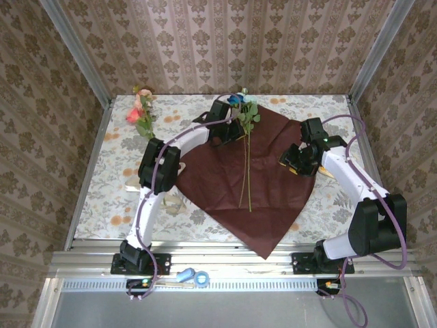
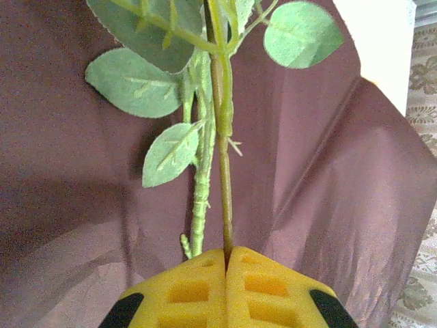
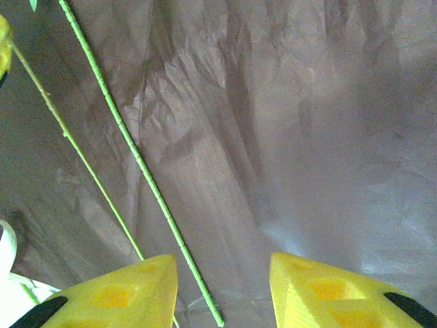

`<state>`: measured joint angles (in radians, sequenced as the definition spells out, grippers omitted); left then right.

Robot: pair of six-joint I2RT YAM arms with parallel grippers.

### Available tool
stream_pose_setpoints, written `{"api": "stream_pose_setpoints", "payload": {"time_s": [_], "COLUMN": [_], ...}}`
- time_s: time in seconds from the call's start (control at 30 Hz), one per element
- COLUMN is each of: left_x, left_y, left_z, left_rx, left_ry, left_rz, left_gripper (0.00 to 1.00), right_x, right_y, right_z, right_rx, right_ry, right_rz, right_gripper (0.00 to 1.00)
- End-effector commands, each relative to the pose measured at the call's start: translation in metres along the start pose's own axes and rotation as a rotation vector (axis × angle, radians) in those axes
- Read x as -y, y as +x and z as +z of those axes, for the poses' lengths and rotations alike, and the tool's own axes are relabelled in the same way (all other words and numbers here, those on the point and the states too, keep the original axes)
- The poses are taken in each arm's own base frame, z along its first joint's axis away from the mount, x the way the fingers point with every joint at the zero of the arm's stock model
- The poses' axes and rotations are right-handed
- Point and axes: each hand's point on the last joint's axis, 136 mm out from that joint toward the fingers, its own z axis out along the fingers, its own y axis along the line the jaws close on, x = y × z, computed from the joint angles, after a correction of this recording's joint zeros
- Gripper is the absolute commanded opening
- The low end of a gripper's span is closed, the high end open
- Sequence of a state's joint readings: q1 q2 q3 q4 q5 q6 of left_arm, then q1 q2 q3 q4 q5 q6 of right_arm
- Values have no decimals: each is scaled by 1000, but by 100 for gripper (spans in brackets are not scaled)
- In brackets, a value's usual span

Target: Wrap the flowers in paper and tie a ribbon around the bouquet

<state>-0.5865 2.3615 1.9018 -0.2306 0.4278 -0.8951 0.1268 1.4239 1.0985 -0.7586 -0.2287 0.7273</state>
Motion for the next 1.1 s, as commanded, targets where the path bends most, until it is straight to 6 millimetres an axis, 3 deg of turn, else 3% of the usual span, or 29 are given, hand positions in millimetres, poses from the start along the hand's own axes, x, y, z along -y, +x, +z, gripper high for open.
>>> {"api": "stream_pose_setpoints", "payload": {"time_s": [0.0,0.1,0.2,0.27,0.37,0.47,0.57,0.8,1.0,1.07], "left_x": [15,15,37,57,81,99,109,95,62,53], "left_y": [-27,-30,-37,-39,-29,-11,3,3,7,11], "left_z": [-10,-7,-24,-46,-61,-55,-36,10,34,36], "left_rx": [89,93,134,172,173,110,34,-37,-73,-90], "left_ry": [33,40,42,28,49,111,173,182,90,66], "left_rz": [1,-9,44,91,142,187,202,146,96,71], "left_gripper": [0,0,0,0,0,0,0,0,0,23], "right_x": [-2,-1,1,3,4,6,7,7,9,10], "right_y": [4,6,7,7,5,3,2,1,3,2], "right_z": [-3,-2,-2,-2,-12,-16,-20,-24,-26,-24], "right_rx": [-7,-13,-16,-14,22,36,46,47,44,40], "right_ry": [-31,-32,-22,-13,-15,-9,-8,-11,-10,-12], "right_rz": [-16,-14,-18,-18,-24,-23,-21,-22,-21,-18], "right_gripper": [41,41,41,41,41,41,41,42,42,43]}}
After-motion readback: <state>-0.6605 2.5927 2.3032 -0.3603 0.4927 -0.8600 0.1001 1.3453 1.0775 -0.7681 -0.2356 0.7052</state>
